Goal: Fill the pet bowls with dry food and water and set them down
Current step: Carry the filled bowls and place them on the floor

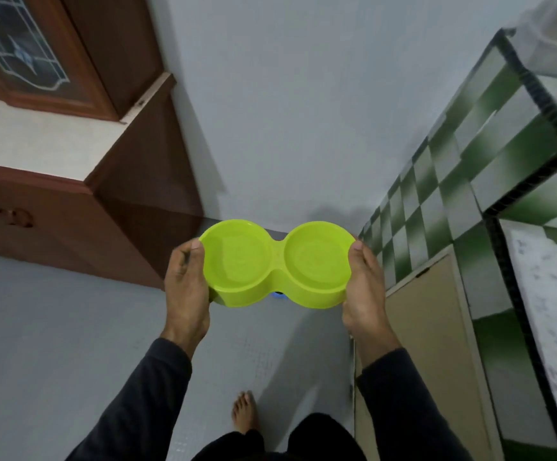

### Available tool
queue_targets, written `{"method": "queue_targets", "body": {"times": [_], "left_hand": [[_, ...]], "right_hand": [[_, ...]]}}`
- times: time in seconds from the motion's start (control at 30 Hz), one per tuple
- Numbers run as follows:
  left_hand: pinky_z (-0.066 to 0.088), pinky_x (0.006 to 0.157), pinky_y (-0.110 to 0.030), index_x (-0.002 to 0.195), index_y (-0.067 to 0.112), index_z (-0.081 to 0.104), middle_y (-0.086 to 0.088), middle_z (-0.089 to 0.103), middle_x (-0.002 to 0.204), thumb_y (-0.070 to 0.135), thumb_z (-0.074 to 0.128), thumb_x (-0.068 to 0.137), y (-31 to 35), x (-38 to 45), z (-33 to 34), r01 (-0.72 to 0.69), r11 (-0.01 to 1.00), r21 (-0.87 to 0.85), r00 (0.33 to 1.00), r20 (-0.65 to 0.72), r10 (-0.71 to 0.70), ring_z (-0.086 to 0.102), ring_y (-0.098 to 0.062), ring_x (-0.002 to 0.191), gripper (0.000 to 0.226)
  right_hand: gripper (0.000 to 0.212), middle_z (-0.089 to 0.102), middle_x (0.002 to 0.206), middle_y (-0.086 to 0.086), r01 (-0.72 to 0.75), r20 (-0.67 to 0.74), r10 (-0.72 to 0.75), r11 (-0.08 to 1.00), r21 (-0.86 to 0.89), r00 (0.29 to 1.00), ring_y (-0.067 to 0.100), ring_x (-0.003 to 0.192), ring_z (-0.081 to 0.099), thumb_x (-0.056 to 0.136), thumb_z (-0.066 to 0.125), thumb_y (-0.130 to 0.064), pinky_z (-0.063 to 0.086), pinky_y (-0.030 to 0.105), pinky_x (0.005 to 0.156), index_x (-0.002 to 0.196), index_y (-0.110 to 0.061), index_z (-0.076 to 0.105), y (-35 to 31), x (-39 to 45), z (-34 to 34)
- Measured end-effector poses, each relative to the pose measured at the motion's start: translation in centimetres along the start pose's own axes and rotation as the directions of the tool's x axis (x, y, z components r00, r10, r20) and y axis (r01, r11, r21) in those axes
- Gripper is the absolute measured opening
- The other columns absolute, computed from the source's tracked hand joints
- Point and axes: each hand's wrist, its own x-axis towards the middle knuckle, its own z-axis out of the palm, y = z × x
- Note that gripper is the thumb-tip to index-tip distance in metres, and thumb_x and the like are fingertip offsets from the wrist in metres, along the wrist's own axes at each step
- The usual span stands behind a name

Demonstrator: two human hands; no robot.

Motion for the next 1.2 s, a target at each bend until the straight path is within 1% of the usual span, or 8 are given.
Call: {"method": "queue_targets", "body": {"times": [0.2, 0.3, 0.4, 0.57, 0.8, 0.97, 1.03, 1.2], "left_hand": [[0.045, 0.079, -0.048, 0.098, 0.034, 0.064, 0.000, 0.063, 0.111, 0.039, 0.053, 0.106, 0.0, 7.1, 1.3, 0.048, 0.999, 0.014, 0.998, -0.037, -0.047, 0.056, -0.023, 0.100, 0.014], [0.046, 0.073, -0.044, 0.099, 0.032, 0.063, 0.001, 0.063, 0.107, 0.037, 0.053, 0.106, -0.4, 10.3, 2.4, 0.056, 0.998, 0.005, 0.996, -0.065, -0.056, 0.057, -0.023, 0.097, 0.013], [0.045, 0.080, -0.049, 0.102, 0.029, 0.062, -0.003, 0.064, 0.111, 0.034, 0.053, 0.107, -0.8, 13.6, 3.7, 0.037, 0.999, 0.008, 0.996, -0.084, -0.037, 0.058, -0.024, 0.099, 0.011], [0.046, 0.083, -0.046, 0.101, 0.031, 0.062, -0.003, 0.062, 0.114, 0.032, 0.052, 0.108, -1.7, 18.4, 6.0, 0.038, 0.999, -0.003, 0.989, -0.144, -0.037, 0.055, -0.022, 0.102, 0.012], [0.047, 0.073, -0.034, 0.101, 0.029, 0.063, 0.010, 0.063, 0.103, 0.022, 0.051, 0.107, -3.9, 24.2, 8.8, 0.092, 0.993, -0.069, 0.964, -0.244, -0.106, 0.056, -0.013, 0.094, 0.015], [0.054, 0.097, -0.044, 0.123, 0.037, 0.065, 0.003, 0.063, 0.137, 0.027, 0.048, 0.109, -7.0, 28.3, 9.1, 0.145, 0.987, -0.069, 0.957, -0.243, -0.157, 0.061, -0.022, 0.124, 0.024], [0.052, 0.103, -0.048, 0.128, 0.034, 0.065, -0.001, 0.063, 0.140, 0.027, 0.045, 0.109, -8.8, 30.1, 8.8, 0.161, 0.983, -0.083, 0.956, -0.234, -0.176, 0.060, -0.026, 0.128, 0.028], [0.059, 0.083, -0.038, 0.124, 0.037, 0.067, 0.001, 0.065, 0.138, 0.027, 0.045, 0.108, -13.8, 34.8, 7.9, 0.201, 0.977, -0.068, 0.950, -0.229, -0.212, 0.063, -0.026, 0.124, 0.029]], "right_hand": [[0.023, 0.067, 0.126, -0.012, -0.049, 0.048, 0.049, 0.999, 0.002, 0.998, 0.015, 0.122, 0.060, 0.104, 0.050, -0.043, 0.047, 0.050, 0.109, 0.107, -0.049, 0.071, 0.2, 6.1, 5.0], [0.023, 0.067, 0.126, -0.010, -0.062, 0.078, 0.061, 0.998, 0.018, 0.995, 0.018, 0.122, 0.060, 0.106, 0.048, -0.037, 0.046, 0.051, 0.109, 0.111, -0.041, 0.070, 0.6, 9.5, 7.4], [0.025, 0.066, 0.131, 0.000, -0.057, 0.111, 0.055, 0.998, 0.009, 0.992, 0.024, 0.125, 0.058, 0.107, 0.046, -0.033, 0.044, 0.054, 0.110, 0.121, -0.032, 0.067, 0.9, 13.4, 9.6], [0.024, 0.064, 0.133, -0.001, -0.094, 0.194, 0.095, 0.995, -0.015, 0.976, 0.026, 0.126, 0.057, 0.107, 0.046, -0.034, 0.045, 0.057, 0.108, 0.120, -0.035, 0.066, 1.3, 20.0, 12.9], [0.024, 0.064, 0.134, -0.002, -0.107, 0.311, 0.114, 0.994, -0.038, 0.944, 0.025, 0.128, 0.056, 0.106, 0.047, -0.032, 0.042, 0.056, 0.111, 0.118, -0.037, 0.067, 2.8, 28.1, 16.7], [0.034, 0.063, 0.136, 0.000, -0.131, 0.364, 0.157, 0.987, -0.096, 0.918, 0.026, 0.129, 0.055, 0.093, 0.050, -0.046, 0.041, 0.057, 0.111, 0.122, -0.035, 0.066, 5.6, 32.9, 19.7], [0.039, 0.063, 0.136, 0.002, -0.134, 0.372, 0.163, 0.986, -0.102, 0.914, 0.028, 0.129, 0.055, 0.093, 0.050, -0.043, 0.041, 0.057, 0.112, 0.126, -0.030, 0.065, 7.3, 34.8, 21.0], [0.033, 0.064, 0.135, -0.003, -0.158, 0.393, 0.201, 0.977, -0.140, 0.897, 0.025, 0.127, 0.057, 0.092, 0.052, -0.045, 0.045, 0.059, 0.107, 0.119, -0.038, 0.070, 12.6, 39.4, 24.2]]}}
